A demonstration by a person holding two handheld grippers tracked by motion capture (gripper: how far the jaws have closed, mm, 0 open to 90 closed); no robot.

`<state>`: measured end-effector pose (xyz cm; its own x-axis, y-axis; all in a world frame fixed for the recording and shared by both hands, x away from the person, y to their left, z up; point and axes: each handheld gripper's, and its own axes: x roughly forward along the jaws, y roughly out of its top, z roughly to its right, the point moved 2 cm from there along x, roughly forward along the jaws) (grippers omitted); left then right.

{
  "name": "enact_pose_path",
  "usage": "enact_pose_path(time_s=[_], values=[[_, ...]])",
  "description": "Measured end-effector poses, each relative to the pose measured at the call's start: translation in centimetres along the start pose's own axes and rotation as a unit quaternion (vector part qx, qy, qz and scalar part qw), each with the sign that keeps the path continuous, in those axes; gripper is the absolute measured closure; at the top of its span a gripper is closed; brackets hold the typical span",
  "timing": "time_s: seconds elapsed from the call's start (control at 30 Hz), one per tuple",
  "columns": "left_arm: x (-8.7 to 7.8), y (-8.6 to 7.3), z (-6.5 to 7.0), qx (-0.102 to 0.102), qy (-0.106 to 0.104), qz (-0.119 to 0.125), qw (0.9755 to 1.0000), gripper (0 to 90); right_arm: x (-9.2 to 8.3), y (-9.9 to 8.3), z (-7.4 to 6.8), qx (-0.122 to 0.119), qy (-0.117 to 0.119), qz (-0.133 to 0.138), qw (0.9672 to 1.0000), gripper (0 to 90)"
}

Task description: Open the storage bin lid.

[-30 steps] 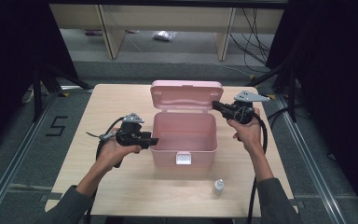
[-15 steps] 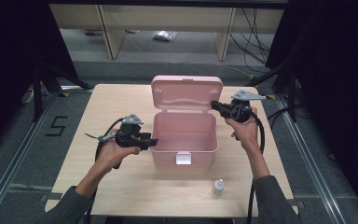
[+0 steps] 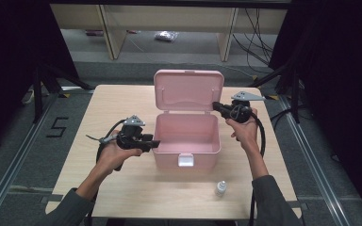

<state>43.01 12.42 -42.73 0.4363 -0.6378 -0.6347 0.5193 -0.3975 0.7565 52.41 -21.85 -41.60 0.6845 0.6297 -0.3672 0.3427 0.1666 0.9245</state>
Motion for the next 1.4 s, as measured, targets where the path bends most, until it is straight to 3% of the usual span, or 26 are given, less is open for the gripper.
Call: enact_pose_path(time_s=[0.1,0.2,0.3,0.33,0.37,0.4,0.43,0.5,0.57,0.67,0.73,0.77,0.83,0.93,0.97,1.1,1.13,1.2,1.23,1.3,1.33,1.4], values=[[0.0,0.0,0.0,-0.002,0.003,0.002,1.0,57.4,0.2,0.0,0.2,0.003,-0.001,0.005,1.0,88.0],[0.1,0.0,0.2,-0.01,0.004,0.011,0.9999,57.4,0.3,0.0,0.2,0.023,0.004,0.006,0.9997,87.9],[0.0,0.0,0.0,-0.002,0.003,0.003,1.0,57.3,0.4,0.1,0.4,0.017,-0.001,0.009,0.9998,87.9],[0.0,0.0,0.1,-0.002,0.003,0.003,1.0,57.3,0.4,0.1,0.1,0.035,-0.001,0.005,0.9994,87.7],[0.1,0.0,0.2,-0.012,0.004,0.012,0.9998,57.3,0.4,0.1,0.0,0.037,-0.001,0.003,0.9993,87.4],[0.1,0.0,0.2,-0.011,0.003,0.012,0.9999,57.2,0.5,0.1,0.2,0.02,-0.006,0.004,0.9998,87.3],[0.0,0.0,0.0,-0.001,0.001,0.004,1.0,57.0,0.7,0.1,0.2,0.023,-0.002,0.006,0.9997,87.0],[0.0,0.0,0.0,-0.003,0.0,0.005,1.0,56.7,0.7,0.1,0.1,0.034,-0.002,0.001,0.9994,86.6],[0.1,0.0,0.2,-0.01,0.005,0.014,0.9998,56.7,0.8,0.2,0.3,0.025,-0.004,-0.001,0.9997,86.5],[0.0,0.0,0.0,-0.003,0.003,0.004,1.0,56.4,1.1,0.2,0.4,0.015,-0.001,-0.001,0.9999,85.6],[0.1,0.0,0.2,-0.009,0.003,0.013,0.9999,55.9,1.2,0.1,0.5,0.029,-0.002,0.001,0.9996,84.8],[0.0,0.0,0.1,0.003,0.006,0.005,1.0,55.9,1.2,0.1,0.5,0.029,-0.002,0.001,0.9996,84.8],[0.0,0.0,0.2,0.003,0.005,0.005,1.0,55.4,1.3,0.0,0.8,0.032,0.005,0.002,0.9995,85.3],[0.1,0.0,0.4,-0.006,0.001,0.011,0.9999,55.0,1.4,-0.1,0.6,0.052,0.008,-0.004,0.9986,83.9],[0.0,0.0,0.3,0.003,0.004,0.003,1.0,54.6,1.5,-0.1,0.7,0.041,0.003,-0.004,0.9991,83.2],[0.2,0.0,0.5,-0.003,0.002,0.012,0.9999,53.8,1.5,-0.3,0.8,0.033,-0.005,-0.017,0.9993,82.4],[0.2,0.0,0.6,-0.003,0.005,0.015,0.9999,53.8,1.5,-0.3,0.5,0.047,-0.003,-0.021,0.9987,82.0],[0.1,0.0,0.4,0.006,0.003,0.006,1.0,53.6,1.3,-0.3,0.6,0.033,-0.007,-0.018,0.9993,80.9],[0.1,0.0,0.4,0.005,0.003,0.006,1.0,53.6,1.1,-0.2,0.4,0.048,-0.001,-0.019,0.9987,80.3],[0.1,0.0,0.6,-0.01,0.006,0.011,0.9999,53.7,0.6,0.1,0.3,0.026,0.001,-0.02,0.9995,78.9],[0.0,0.0,0.5,-0.002,0.005,0.003,1.0,53.7,0.2,0.3,0.1,0.017,0.003,-0.019,0.9997,78.3],[0.0,-0.1,0.5,-0.005,0.002,0.001,1.0,53.8,-0.7,0.6,-0.3,0.01,0.003,-0.026,0.9996,76.6]])
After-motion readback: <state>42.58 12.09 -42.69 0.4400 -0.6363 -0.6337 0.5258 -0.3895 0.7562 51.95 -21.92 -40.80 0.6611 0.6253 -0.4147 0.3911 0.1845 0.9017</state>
